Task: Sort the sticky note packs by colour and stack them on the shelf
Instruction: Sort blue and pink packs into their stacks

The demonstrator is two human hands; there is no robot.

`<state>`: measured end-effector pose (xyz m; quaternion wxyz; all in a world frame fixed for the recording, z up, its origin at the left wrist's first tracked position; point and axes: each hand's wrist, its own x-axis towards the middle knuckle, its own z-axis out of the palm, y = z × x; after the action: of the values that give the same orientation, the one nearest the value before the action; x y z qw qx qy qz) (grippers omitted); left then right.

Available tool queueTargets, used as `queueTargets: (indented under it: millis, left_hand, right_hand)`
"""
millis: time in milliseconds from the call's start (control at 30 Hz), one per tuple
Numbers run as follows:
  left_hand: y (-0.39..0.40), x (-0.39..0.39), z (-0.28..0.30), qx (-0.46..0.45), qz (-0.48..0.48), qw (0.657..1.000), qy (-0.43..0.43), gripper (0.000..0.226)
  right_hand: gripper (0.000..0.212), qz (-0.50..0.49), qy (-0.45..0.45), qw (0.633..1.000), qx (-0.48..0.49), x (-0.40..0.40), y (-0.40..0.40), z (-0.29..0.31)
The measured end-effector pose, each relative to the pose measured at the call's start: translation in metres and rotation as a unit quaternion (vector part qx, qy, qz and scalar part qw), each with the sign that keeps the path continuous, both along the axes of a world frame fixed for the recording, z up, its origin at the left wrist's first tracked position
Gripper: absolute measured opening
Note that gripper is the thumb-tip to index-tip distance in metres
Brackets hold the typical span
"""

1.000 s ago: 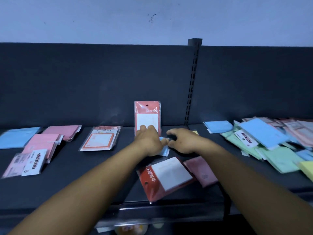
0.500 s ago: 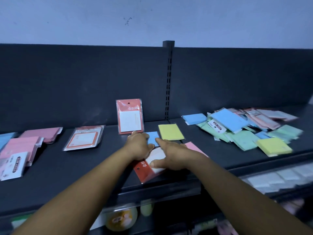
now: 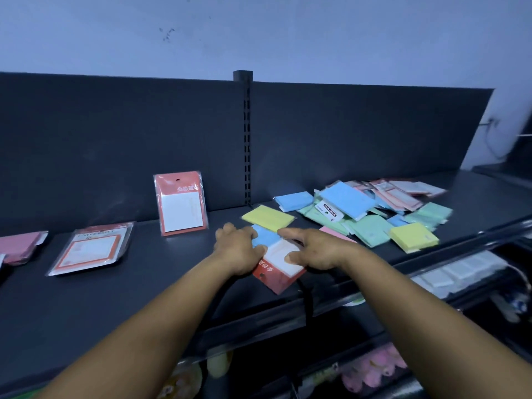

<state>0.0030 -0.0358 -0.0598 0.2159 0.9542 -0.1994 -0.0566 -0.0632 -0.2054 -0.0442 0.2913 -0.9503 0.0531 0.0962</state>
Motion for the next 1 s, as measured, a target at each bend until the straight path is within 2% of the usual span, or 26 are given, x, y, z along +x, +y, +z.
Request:
queueTargets:
  millis: [167,233,367,500,600,667,767,900,1000]
  left_hand:
    - [-0.003,0.015,0.003,0.001,0.009,0.999,0.041,0.046]
    - [-0.007,0.022,0.005,-0.009,0.012,0.999,0.041,0.043]
    - [-0.012,0.029,0.008,-0.028,0.028,0.998,0.043,0.051]
    - [-0.016,0.036,0.012,-0.044,0.027,0.998,0.039,0.060]
    - [-0.030,0.047,0.020,-0.067,0.040,0.997,-0.005,0.061]
    - [-0.046,0.055,0.025,-0.088,0.015,0.996,-0.004,0.064]
    - [-0.078,0.065,0.028,-0.106,-0.049,0.993,0.024,0.064]
    - [-0.123,0.077,0.025,-0.034,-0.082,0.996,0.022,0.063]
    - [-0.144,0.089,0.021,0.014,-0.070,0.997,0.009,0.057]
  right_hand:
    - [0.047,-0.031,-0.089,0.995,-0.019,0.020,-0.008,-0.004]
    - [0.046,-0.061,-0.120,0.991,-0.014,0.029,-0.013,-0.001]
    - [0.051,-0.071,-0.181,0.971,-0.137,0.055,-0.031,0.006]
    - [0.060,-0.131,-0.165,0.953,-0.219,0.071,-0.054,0.015]
    - [0.059,-0.206,-0.125,0.945,-0.221,0.078,-0.073,0.017]
    - [0.062,-0.229,-0.089,0.946,-0.210,0.080,-0.085,0.018]
    - [0.064,-0.208,-0.086,0.950,-0.215,0.078,-0.099,0.019]
    - [0.059,-0.173,-0.098,0.958,-0.207,0.070,-0.115,0.021]
    - [0.053,-0.156,-0.092,0.966,-0.184,0.067,-0.119,0.018]
